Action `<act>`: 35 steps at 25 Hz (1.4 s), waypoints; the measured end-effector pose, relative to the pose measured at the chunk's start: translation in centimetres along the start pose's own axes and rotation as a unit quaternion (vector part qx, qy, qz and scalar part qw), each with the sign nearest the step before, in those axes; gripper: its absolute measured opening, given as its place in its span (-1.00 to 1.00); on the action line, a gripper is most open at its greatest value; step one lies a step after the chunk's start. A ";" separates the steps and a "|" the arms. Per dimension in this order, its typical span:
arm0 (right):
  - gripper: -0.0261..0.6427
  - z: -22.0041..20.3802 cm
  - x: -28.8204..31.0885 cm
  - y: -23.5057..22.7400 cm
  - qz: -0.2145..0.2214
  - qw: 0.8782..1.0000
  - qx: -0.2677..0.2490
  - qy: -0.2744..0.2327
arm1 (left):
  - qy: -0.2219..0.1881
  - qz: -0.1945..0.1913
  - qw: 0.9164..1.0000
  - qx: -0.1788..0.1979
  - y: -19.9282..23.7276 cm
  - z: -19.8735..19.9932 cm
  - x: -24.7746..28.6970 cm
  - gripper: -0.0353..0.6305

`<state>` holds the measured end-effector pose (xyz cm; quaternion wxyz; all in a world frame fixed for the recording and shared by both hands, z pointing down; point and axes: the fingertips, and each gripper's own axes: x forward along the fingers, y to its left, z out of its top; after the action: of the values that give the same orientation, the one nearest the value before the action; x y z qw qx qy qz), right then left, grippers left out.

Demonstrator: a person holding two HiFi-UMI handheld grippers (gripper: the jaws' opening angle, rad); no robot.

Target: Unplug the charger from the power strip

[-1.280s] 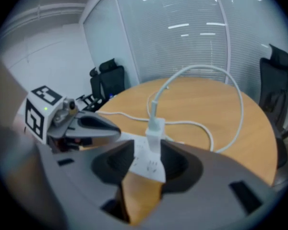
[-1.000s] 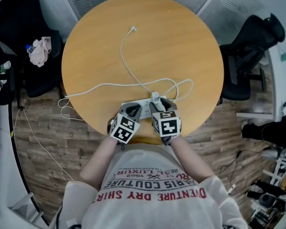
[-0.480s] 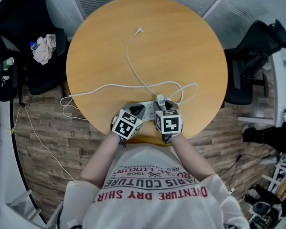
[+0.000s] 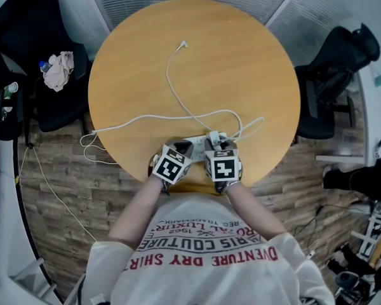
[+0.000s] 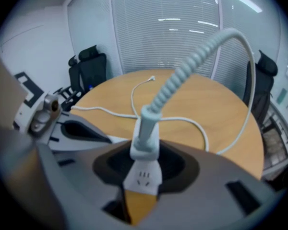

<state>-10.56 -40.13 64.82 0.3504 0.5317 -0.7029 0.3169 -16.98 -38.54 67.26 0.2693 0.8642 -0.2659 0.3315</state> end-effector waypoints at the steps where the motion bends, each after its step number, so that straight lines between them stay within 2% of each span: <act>1: -0.45 0.3 -0.4 -0.2 0.001 1.000 0.009 -0.005 | 0.001 0.001 1.000 0.001 0.0 0.0 0.0 -0.80; 7: -0.46 3.1 -2.9 -0.2 0.014 0.999 0.008 -0.045 | 0.001 0.010 1.000 0.010 0.0 -0.1 0.1 -0.79; 11: -0.46 4.1 -4.2 -0.3 0.013 0.997 -0.026 -0.073 | 0.002 0.009 1.000 0.007 0.0 -0.1 0.1 -0.79; 15: -0.46 5.7 -6.1 0.0 0.025 0.991 -0.048 -0.121 | -0.006 0.012 1.000 0.026 -0.2 -0.1 0.0 -0.79; 17: -0.46 6.8 -7.4 0.5 0.034 0.987 -0.055 -0.149 | -0.019 0.022 0.999 0.044 0.0 0.3 -1.1 -0.79; 19: -0.46 8.0 -8.7 0.9 0.043 0.981 -0.063 -0.178 | -0.055 0.041 0.995 0.069 0.3 1.9 -3.0 -0.79; 22: -0.46 9.5 -10.2 1.0 0.049 0.974 -0.067 -0.211 | -0.139 0.064 0.984 0.096 0.3 5.5 -6.5 -0.79; 27: -0.46 10.9 -11.7 1.0 0.051 0.966 -0.065 -0.247 | -0.275 0.066 0.956 0.078 -0.2 12.5 -13.5 -0.79; 32: -0.46 12.4 -13.7 1.4 0.061 0.958 -0.049 -0.277 | -0.360 0.080 0.925 0.085 -0.9 17.2 -20.3 -0.79; 35: -0.46 13.5 -15.5 1.8 0.062 0.949 -0.060 -0.302 | -0.389 0.084 0.913 0.083 -1.3 18.7 -23.2 -0.79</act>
<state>-11.46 -42.64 44.35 0.1320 0.5359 -0.8252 0.1201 -22.98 -43.07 38.40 0.0428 0.9184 -0.3932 0.0112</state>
